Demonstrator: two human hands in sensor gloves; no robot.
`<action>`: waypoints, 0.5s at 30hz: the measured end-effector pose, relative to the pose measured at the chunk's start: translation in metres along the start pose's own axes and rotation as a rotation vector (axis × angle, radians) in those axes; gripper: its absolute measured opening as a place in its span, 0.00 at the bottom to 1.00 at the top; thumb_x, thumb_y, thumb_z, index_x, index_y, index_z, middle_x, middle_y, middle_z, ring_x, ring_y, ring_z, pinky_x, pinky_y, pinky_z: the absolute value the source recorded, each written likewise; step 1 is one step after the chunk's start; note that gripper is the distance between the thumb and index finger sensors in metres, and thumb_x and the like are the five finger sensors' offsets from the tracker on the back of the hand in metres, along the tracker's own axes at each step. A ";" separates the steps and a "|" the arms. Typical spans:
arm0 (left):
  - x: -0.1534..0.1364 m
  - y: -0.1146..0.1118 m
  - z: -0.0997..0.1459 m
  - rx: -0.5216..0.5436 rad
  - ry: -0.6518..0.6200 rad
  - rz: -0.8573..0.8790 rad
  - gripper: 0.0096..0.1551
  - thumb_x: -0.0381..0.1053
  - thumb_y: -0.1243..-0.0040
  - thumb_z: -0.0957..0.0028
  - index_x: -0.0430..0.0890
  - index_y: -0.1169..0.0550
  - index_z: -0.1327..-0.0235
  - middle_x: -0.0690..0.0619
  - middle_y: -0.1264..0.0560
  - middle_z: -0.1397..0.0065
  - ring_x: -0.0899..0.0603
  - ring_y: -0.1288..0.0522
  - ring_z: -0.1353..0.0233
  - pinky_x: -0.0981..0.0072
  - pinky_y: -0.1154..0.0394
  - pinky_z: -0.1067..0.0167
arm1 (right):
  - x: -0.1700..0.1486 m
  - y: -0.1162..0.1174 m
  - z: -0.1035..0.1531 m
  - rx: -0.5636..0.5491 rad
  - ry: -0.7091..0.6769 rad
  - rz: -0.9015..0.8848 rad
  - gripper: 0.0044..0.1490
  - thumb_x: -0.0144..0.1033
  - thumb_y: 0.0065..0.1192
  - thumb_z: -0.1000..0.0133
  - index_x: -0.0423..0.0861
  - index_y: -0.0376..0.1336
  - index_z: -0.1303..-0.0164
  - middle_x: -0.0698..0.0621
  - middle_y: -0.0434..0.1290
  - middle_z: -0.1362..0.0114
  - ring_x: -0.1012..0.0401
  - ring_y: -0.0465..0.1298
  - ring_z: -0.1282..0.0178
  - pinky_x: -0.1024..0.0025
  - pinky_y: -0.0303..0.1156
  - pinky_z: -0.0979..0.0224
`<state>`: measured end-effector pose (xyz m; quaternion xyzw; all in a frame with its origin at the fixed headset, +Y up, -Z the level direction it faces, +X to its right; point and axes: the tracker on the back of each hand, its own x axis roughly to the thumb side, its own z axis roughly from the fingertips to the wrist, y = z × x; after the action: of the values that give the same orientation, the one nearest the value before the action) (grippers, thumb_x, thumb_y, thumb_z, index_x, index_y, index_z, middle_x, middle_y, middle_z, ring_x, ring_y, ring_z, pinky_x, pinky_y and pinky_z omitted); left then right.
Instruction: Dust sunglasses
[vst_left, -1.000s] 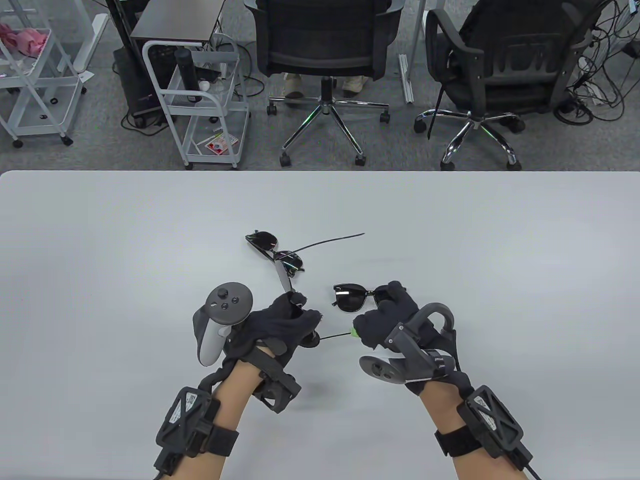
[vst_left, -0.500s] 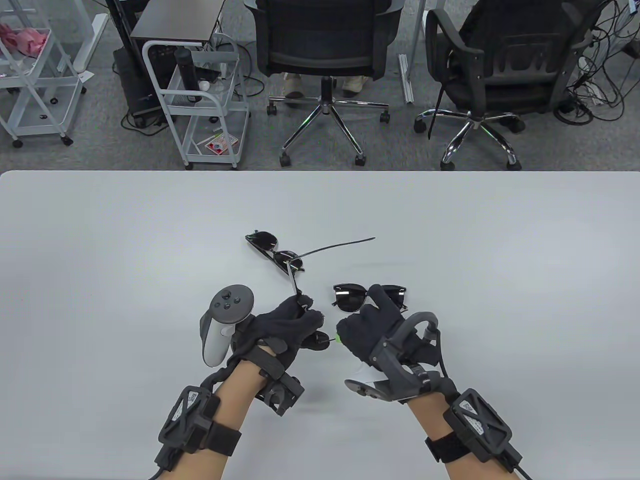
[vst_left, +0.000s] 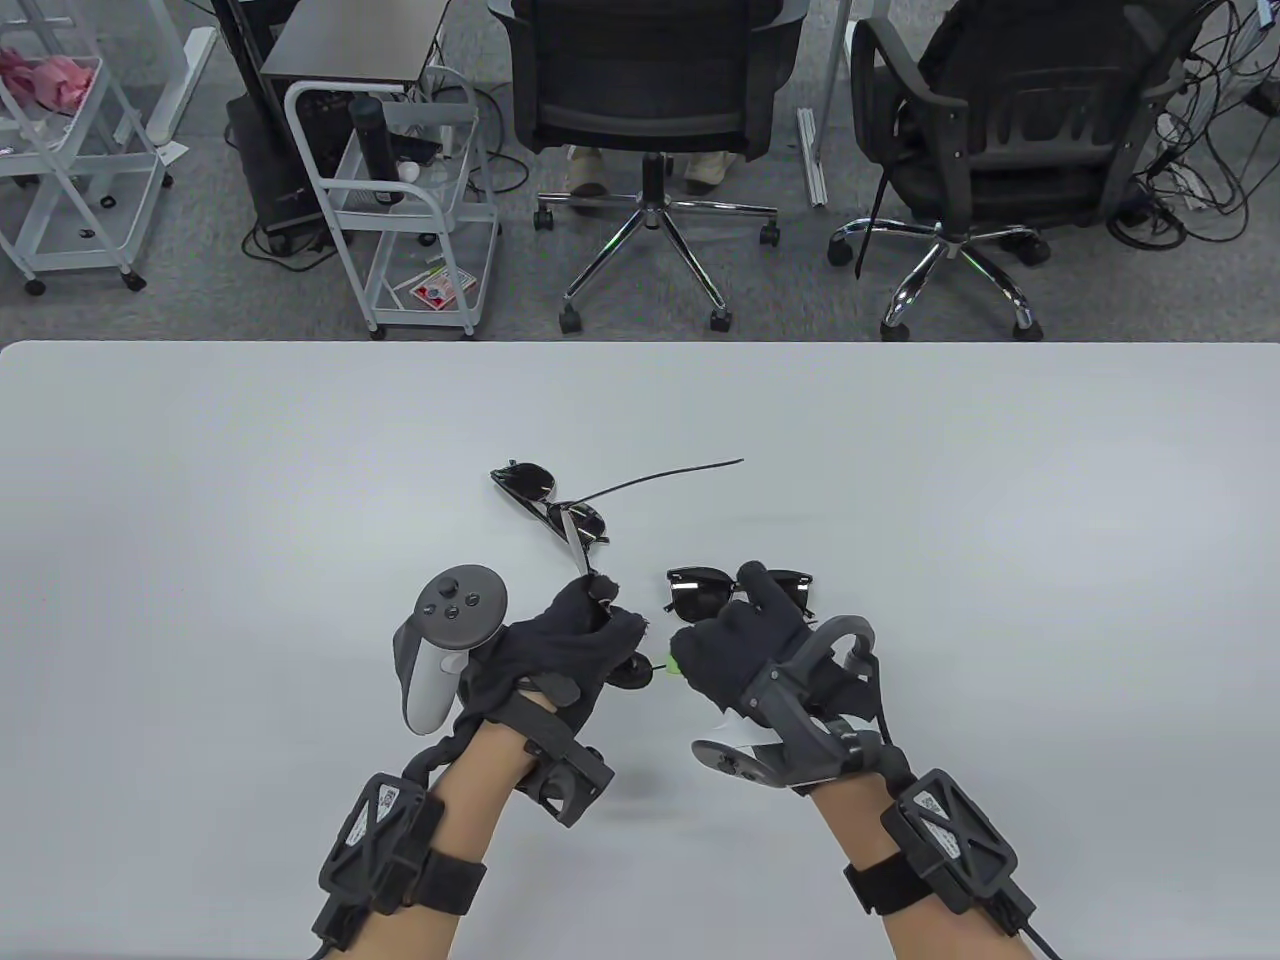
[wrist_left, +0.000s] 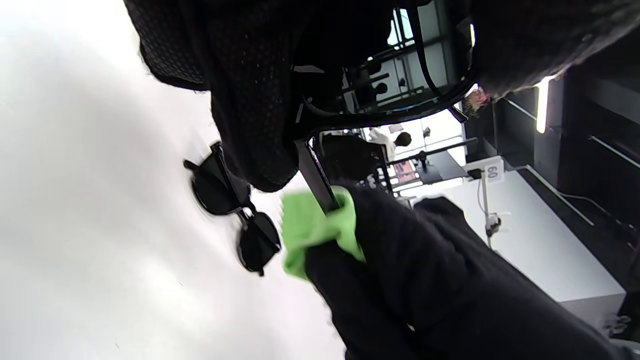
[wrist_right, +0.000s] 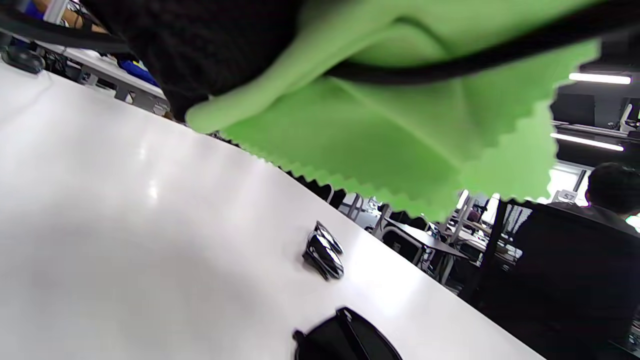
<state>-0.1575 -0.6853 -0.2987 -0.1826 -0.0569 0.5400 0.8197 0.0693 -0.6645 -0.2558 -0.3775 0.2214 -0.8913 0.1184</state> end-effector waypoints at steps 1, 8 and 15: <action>-0.002 0.003 0.001 -0.003 0.005 0.004 0.61 0.76 0.39 0.62 0.38 0.39 0.26 0.50 0.26 0.32 0.45 0.08 0.46 0.50 0.25 0.33 | -0.004 0.003 0.002 0.019 0.007 0.005 0.27 0.44 0.68 0.54 0.46 0.76 0.48 0.51 0.87 0.49 0.53 0.87 0.50 0.37 0.68 0.30; -0.007 0.013 0.001 0.020 0.025 -0.047 0.62 0.76 0.38 0.62 0.38 0.39 0.26 0.49 0.26 0.32 0.45 0.08 0.46 0.50 0.25 0.33 | -0.015 0.017 0.004 0.166 0.016 0.063 0.26 0.43 0.69 0.53 0.45 0.77 0.48 0.50 0.87 0.48 0.52 0.87 0.49 0.35 0.66 0.30; -0.006 0.004 0.000 -0.026 0.032 -0.142 0.62 0.75 0.39 0.61 0.38 0.42 0.24 0.49 0.28 0.30 0.45 0.10 0.43 0.49 0.26 0.32 | -0.008 0.007 0.009 0.068 0.005 -0.001 0.29 0.47 0.69 0.52 0.49 0.74 0.42 0.53 0.84 0.36 0.48 0.81 0.33 0.35 0.64 0.29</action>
<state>-0.1636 -0.6897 -0.2997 -0.1970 -0.0636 0.4766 0.8544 0.0814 -0.6706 -0.2591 -0.3711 0.1912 -0.8994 0.1299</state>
